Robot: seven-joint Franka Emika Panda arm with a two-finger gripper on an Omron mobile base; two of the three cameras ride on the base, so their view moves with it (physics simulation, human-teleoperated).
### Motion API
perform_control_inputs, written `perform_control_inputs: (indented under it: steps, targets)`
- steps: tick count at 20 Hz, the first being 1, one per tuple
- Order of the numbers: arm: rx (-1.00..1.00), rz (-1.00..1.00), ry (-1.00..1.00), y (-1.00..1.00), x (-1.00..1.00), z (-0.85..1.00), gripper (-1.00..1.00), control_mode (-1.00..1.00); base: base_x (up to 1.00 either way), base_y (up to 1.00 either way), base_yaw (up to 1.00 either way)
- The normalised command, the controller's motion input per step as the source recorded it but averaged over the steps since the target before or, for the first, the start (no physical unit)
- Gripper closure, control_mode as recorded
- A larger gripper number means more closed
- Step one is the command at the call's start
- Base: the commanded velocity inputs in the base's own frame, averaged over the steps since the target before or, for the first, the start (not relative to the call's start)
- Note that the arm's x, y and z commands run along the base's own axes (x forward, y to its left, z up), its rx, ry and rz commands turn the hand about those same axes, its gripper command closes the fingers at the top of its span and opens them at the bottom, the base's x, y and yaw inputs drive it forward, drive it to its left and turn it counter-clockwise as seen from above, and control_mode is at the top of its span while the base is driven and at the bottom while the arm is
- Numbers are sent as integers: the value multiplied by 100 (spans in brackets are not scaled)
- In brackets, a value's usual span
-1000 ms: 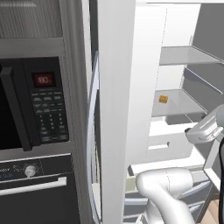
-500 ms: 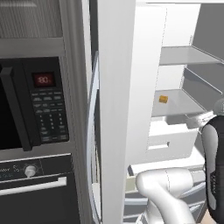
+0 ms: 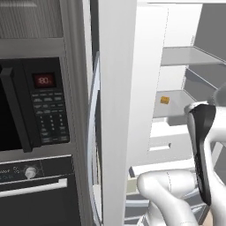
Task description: Take the cakes from the fridge and place them on the empty tray on the dining counter.
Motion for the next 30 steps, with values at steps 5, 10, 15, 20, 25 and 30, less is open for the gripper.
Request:
perform_control_inputs:
  steps: [5, 10, 15, 20, 25, 30]
  targets:
    - [10, -13, -5, -6, 55, -39, -100, -100, 0, 0, 0]
    - [21, -2, 1, -21, 65, -17, -100, -100, 0, 0, 0]
    - [12, 0, 7, -30, 59, -3, -100, -100, 0, 0, 0]
    - [0, 0, 0, -5, 66, -32, -100, -100, 0, 0, 0]
    - [0, 0, -5, 0, 70, -51, -100, -100, 0, 0, 0]
    - [0, 0, -7, 0, 70, -40, -100, -100, 0, 0, 0]
